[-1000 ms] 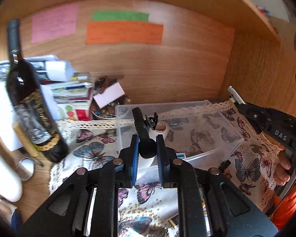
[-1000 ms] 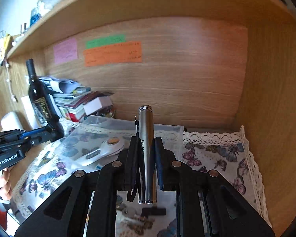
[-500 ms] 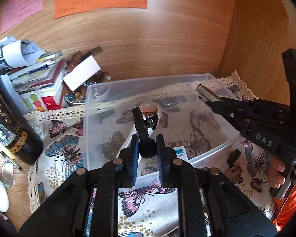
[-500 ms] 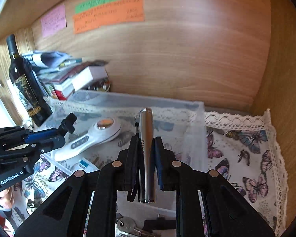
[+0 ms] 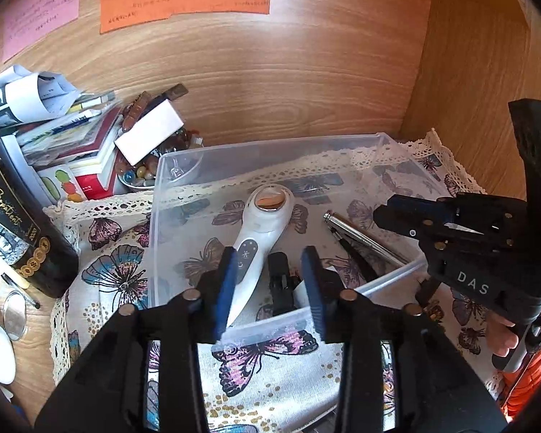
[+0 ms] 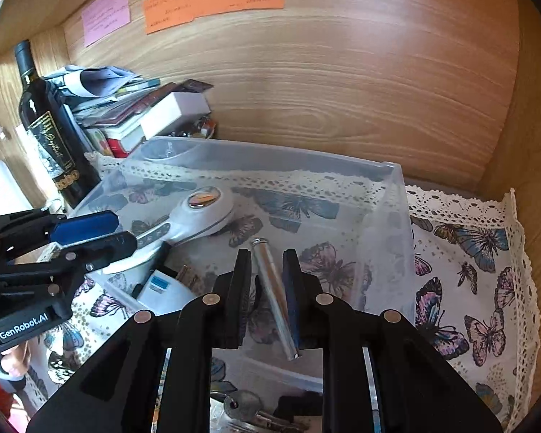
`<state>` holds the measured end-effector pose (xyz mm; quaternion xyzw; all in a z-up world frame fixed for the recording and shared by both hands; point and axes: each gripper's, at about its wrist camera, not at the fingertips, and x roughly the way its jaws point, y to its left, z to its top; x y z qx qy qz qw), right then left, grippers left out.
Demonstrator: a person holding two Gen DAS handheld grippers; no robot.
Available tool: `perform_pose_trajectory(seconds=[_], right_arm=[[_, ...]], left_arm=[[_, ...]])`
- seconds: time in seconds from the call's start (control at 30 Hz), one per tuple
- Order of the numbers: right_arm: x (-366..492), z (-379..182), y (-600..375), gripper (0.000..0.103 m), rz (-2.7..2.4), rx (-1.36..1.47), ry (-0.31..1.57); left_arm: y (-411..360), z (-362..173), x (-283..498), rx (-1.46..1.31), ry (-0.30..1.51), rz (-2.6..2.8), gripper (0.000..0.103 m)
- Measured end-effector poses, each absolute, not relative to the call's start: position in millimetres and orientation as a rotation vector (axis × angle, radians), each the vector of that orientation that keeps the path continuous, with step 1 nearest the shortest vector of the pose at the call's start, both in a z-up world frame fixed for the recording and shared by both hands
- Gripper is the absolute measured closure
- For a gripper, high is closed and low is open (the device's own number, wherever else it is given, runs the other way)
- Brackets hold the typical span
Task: Organize rigid objects
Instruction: 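Drop the pen into the clear box with the right tool while the left tool drops the cap in, then grasp the brown-and-gold tube with the right tool while the left tool grasps another black round cap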
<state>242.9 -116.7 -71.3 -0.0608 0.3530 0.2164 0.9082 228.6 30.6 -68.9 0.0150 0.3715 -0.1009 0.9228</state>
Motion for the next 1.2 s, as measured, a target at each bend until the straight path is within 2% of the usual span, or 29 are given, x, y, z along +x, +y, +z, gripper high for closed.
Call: perform_pose_trajectory(seconds=[0.07, 0.13, 0.2, 0.27, 0.4, 0.5, 0.6, 0.8, 1.2], right_arm=[[239, -68, -117, 0.086, 0.446, -0.129, 0.717], [235, -63, -118, 0.083, 0.447, -0.125, 0.705], [228, -56, -122, 0.076, 0.449, -0.118, 0.686], [221, -49, -125, 0.069, 0.448, -0.113, 0.659], [203, -35, -131, 0.058, 0.432, -0.123, 0.601], [189, -27, -138, 0.049, 0.424, -0.123, 0.564], [178, -24, -146, 0.046, 0.411, -0.124, 0.550], [158, -31, -157, 0.039, 0.390, -0.133, 0.561], [142, -74, -159, 0.034, 0.395, -0.136, 0.697]], left_arm=[[30, -66, 224, 0.038, 0.750, -0.207, 0.062], [30, -61, 217, 0.045, 0.729, -0.200, 0.054], [30, -55, 208, 0.053, 0.700, -0.190, 0.042], [29, -48, 199, 0.067, 0.669, -0.177, 0.038], [31, -36, 179, 0.086, 0.616, -0.150, 0.019], [35, -30, 166, 0.082, 0.597, -0.140, 0.010], [43, -27, 153, 0.067, 0.590, -0.127, 0.006], [58, -38, 131, 0.057, 0.621, -0.095, 0.004], [64, -101, 102, 0.064, 0.788, -0.114, 0.005]])
